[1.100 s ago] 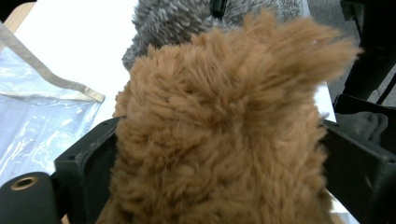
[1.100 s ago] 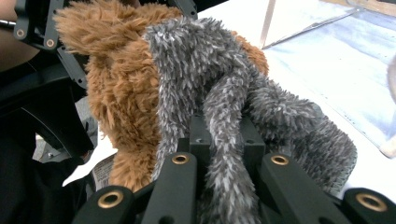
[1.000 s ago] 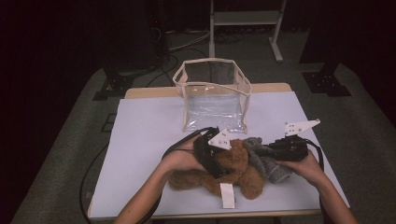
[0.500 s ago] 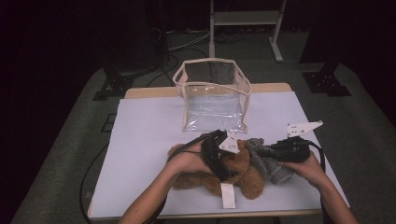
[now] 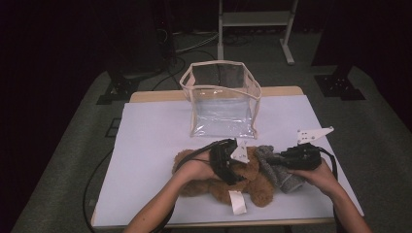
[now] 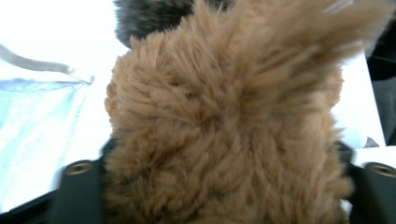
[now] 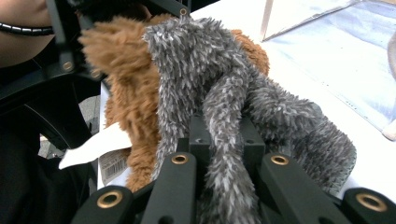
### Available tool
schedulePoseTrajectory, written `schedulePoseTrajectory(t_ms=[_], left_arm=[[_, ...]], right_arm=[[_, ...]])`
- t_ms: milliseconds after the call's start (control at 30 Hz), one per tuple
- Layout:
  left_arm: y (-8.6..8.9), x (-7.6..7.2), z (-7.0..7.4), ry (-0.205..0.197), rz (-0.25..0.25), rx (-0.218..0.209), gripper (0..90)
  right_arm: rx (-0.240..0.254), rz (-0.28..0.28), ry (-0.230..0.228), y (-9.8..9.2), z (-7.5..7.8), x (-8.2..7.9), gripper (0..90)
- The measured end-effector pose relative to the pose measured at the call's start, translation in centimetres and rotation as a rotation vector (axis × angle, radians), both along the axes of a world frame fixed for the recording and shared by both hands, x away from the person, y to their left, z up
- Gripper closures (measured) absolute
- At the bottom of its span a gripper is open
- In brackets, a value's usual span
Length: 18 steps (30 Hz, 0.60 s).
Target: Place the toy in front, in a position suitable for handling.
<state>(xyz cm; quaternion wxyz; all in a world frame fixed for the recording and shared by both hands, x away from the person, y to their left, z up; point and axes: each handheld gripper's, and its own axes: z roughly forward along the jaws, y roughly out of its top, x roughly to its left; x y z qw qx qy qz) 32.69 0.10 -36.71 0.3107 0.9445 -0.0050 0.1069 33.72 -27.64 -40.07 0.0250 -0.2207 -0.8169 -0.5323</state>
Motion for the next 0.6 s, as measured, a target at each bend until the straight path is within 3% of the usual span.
schedulePoseTrajectory(t_ms=[100,267,467,600], left_arm=[[0.5,0.5,0.6,0.048,0.021,-0.065,37.0],[0.8,0.9,1.7,0.064,0.007,-0.157,39.4],[0.1,0.7,2.1,0.085,-0.021,-0.206,39.3],[-0.5,0.6,2.0,0.085,-0.042,-0.19,38.4]], right_arm=[[0.002,-0.002,-0.001,-0.2,0.1,0.0,79.9],[0.035,-0.005,-0.007,-0.9,0.6,-0.1,80.0],[0.051,0.035,-0.032,-1.5,2.0,-0.9,80.1],[0.042,0.056,-0.024,-1.0,1.9,-1.0,80.2]])
